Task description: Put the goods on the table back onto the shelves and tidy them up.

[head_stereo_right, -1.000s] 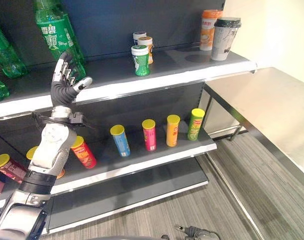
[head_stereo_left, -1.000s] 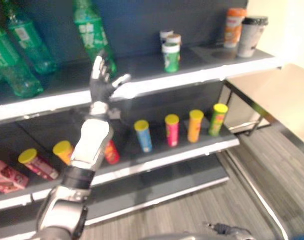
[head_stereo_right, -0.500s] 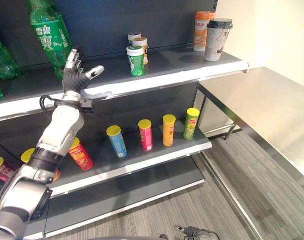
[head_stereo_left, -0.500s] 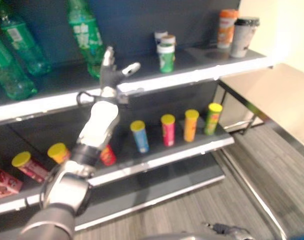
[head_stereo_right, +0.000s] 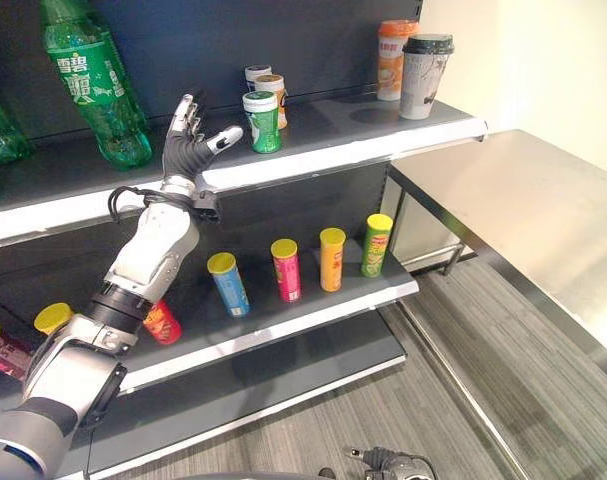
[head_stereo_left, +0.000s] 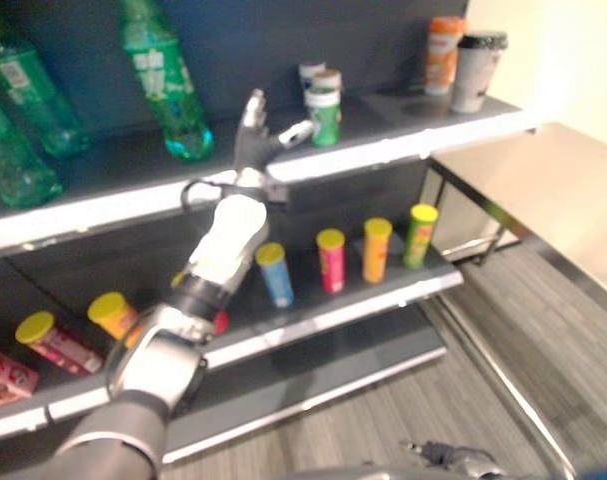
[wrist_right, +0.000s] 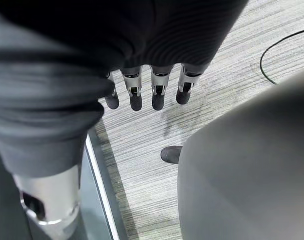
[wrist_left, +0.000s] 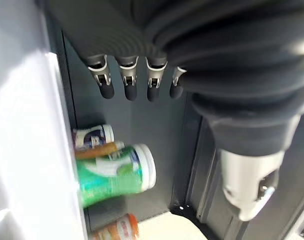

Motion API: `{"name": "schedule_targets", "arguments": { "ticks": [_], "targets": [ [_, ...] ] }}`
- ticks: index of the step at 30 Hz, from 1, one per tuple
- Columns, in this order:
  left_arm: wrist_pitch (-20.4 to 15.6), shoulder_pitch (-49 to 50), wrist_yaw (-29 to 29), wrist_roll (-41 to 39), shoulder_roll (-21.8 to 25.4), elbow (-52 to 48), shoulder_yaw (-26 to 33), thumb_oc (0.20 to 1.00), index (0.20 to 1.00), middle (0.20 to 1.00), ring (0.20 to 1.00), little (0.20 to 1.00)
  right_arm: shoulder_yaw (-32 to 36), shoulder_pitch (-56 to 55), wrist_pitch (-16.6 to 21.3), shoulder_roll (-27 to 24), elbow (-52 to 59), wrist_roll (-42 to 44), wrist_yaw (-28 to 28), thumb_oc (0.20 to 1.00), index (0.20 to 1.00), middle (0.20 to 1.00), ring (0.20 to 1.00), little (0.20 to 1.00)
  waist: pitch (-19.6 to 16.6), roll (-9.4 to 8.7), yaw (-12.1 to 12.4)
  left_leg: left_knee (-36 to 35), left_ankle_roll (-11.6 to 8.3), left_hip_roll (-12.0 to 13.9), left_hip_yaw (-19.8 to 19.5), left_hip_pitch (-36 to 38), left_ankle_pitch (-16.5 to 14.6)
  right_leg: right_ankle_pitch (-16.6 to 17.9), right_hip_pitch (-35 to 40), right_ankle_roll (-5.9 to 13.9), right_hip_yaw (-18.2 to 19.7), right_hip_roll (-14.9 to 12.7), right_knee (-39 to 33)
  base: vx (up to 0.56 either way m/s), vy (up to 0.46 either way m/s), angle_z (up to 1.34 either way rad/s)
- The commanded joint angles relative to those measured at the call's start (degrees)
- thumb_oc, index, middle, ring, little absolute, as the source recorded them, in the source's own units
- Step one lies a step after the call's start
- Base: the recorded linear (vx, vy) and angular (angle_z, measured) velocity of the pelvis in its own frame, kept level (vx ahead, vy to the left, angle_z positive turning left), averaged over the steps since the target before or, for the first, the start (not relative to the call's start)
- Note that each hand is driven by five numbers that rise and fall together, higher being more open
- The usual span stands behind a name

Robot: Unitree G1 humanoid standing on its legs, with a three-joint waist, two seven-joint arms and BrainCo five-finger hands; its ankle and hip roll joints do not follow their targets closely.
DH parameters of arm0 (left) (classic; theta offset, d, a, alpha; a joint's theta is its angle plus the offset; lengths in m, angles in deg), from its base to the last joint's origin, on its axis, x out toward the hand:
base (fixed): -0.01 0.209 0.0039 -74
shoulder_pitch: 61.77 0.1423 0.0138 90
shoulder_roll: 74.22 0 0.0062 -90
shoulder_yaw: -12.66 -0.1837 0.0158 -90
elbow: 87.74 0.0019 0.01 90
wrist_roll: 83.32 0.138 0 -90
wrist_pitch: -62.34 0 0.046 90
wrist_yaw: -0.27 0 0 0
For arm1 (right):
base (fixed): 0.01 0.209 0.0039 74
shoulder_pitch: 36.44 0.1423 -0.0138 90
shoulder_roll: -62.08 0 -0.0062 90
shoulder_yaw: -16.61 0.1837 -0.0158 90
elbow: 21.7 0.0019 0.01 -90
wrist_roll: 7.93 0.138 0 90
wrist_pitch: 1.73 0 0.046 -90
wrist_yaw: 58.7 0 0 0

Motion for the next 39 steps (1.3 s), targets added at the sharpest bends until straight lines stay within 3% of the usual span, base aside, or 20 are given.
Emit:
{"name": "schedule_targets", "arguments": {
  "ticks": [1, 6, 18, 23, 26, 27, 29, 31, 34, 37, 38, 39],
  "targets": [
    [-0.4, -10.4, -0.2, 0.2, 1.4, 6.6, 0.0, 1.000, 1.000, 1.000, 1.000, 1.000, -0.4, 1.9, -0.2, 3.1, -2.8, 0.5, 0.1, 1.000, 1.000, 1.000, 1.000, 1.000, 0.5, -0.65, -1.7, 0.0, -3.74, 4.2, 2.0, 1.7, -5.2, -7.8, 7.1, 6.99, 4.1, -4.4, 0.5, 0.02, -0.009, -0.06],
    [0.0, -11.8, 0.1, 0.9, 0.5, 7.9, -0.3, 1.000, 1.000, 1.000, 1.000, 1.000, -0.4, 1.9, 0.0, 3.1, -2.7, 0.8, -0.1, 1.000, 1.000, 1.000, 1.000, 1.000, 0.6, -0.60, -1.9, 0.0, -3.70, 4.2, 2.2, 1.9, -5.3, -7.8, 7.1, 6.97, 4.2, -4.4, 0.5, 0.00, -0.002, -0.02],
    [1.1, -9.6, 2.6, 6.8, 3.8, 4.3, 3.4, 1.000, 1.000, 1.000, 1.000, 1.000, 0.4, 1.7, 0.2, 3.3, -3.3, 1.5, 0.2, 1.000, 1.000, 1.000, 1.000, 1.000, 0.5, -1.02, -1.7, 0.0, -3.82, 4.4, 2.3, 1.7, -5.3, -7.9, 6.9, 6.62, 4.3, -4.0, 0.5, 0.00, -0.001, -0.01],
    [0.2, -5.4, 6.2, 12.9, 3.5, -7.4, 8.3, 1.000, 1.000, 1.000, 1.000, 1.000, 2.0, 2.1, 0.7, 3.3, -4.1, 2.3, 0.0, 1.000, 1.000, 1.000, 1.000, 1.000, 0.8, -1.68, -1.1, 0.0, -3.97, 4.1, 1.6, 0.4, -4.2, -7.4, 6.4, 6.44, 3.8, -4.1, 0.5, -0.04, -0.005, 0.07],
    [-1.0, 0.5, 7.7, 19.9, 3.2, -19.0, 12.3, 1.000, 1.000, 1.000, 1.000, 1.000, 3.3, 2.2, 1.6, 3.4, -4.4, 3.1, -0.2, 1.000, 1.000, 1.000, 1.000, 1.000, 1.3, -2.31, -0.3, 0.0, -4.03, 4.0, 0.9, 0.0, -4.3, -7.4, 6.5, 6.23, 3.3, -4.0, 0.5, -0.03, -0.008, 0.26],
    [-2.0, 5.4, 7.6, 23.9, 2.6, -27.3, 14.2, 1.000, 1.000, 1.000, 1.000, 1.000, 3.9, 2.2, 2.4, 3.4, -4.7, 3.3, -0.5, 1.000, 1.000, 1.000, 1.000, 1.000, 1.4, -2.65, 0.4, 0.0, -4.03, 4.0, 0.6, 0.0, -4.6, -7.5, 6.5, 6.14, 2.8, -4.0, 0.5, -0.03, -0.008, 0.12],
    [-1.8, 5.8, 7.5, 24.0, 2.5, -27.7, 14.4, 1.000, 1.000, 1.000, 1.000, 1.000, 3.8, 2.1, 2.4, 3.4, -4.8, 3.4, -0.5, 1.000, 1.000, 1.000, 1.000, 1.000, 1.3, -2.61, 0.3, 0.0, -4.03, 4.0, 0.6, 0.0, -4.6, -7.6, 6.6, 6.14, 2.8, -4.0, 0.5, -0.02, -0.009, 0.07],
    [-4.3, 11.8, 8.0, 28.0, 2.4, -36.0, 15.6, 1.000, 1.000, 1.000, 1.000, 1.000, 4.9, 2.0, 3.1, 3.6, -5.3, 3.8, -1.0, 1.000, 1.000, 1.000, 1.000, 1.000, 1.6, -3.22, 1.6, 0.0, -4.13, 4.0, 0.1, 0.0, -4.8, -7.6, 6.8, 5.94, 2.1, -3.9, 0.5, -0.02, -0.020, 0.07],
    [-5.5, 15.0, 8.1, 29.2, 2.6, -39.5, 15.9, 1.000, 1.000, 1.000, 1.000, 1.000, 5.0, 1.8, 3.6, 3.8, -5.4, 3.9, -1.4, 1.000, 1.000, 1.000, 1.000, 1.000, 1.6, -3.54, 2.1, 0.0, -4.16, 4.1, -0.2, 0.1, -4.8, -7.7, 6.9, 5.92, 1.8, -3.8, 0.5, -0.02, -0.028, 0.09],
    [-8.8, 23.6, 8.0, 31.7, 4.2, -43.1, 15.4, 1.000, 1.000, 1.000, 1.000, 1.000, 5.0, 1.3, 4.6, 4.3, -5.0, 4.3, -2.2, 1.000, 1.000, 1.000, 1.000, 1.000, 1.9, -4.10, 3.2, 0.0, -4.25, 4.2, -0.8, -0.1, -4.7, -7.7, 7.0, 5.83, 1.3, -3.7, 0.6, -0.03, -0.039, 0.16],
    [-11.2, 31.0, 8.7, 35.0, 7.2, -43.8, 15.0, 1.000, 1.000, 1.000, 1.000, 1.000, 5.3, 1.0, 5.6, 4.5, -4.5, 4.7, -3.1, 1.000, 1.000, 1.000, 1.000, 1.000, 2.4, -4.40, 4.2, 0.0, -4.38, 4.4, -1.2, -0.1, -4.3, -7.5, 7.0, 5.80, 1.1, -3.6, 0.7, -0.01, -0.027, 0.10],
    [-11.2, 31.3, 8.7, 35.0, 7.3, -43.9, 15.0, 1.000, 1.000, 1.000, 1.000, 1.000, 5.2, 0.8, 5.6, 4.6, -4.4, 4.7, -3.1, 1.000, 1.000, 1.000, 1.000, 1.000, 2.0, -4.48, 4.0, 0.0, -4.35, 4.4, -1.2, -0.2, -4.5, -7.7, 7.0, 5.81, 1.0, -3.6, 0.6, -0.03, -0.058, 0.05]
  ]
}}
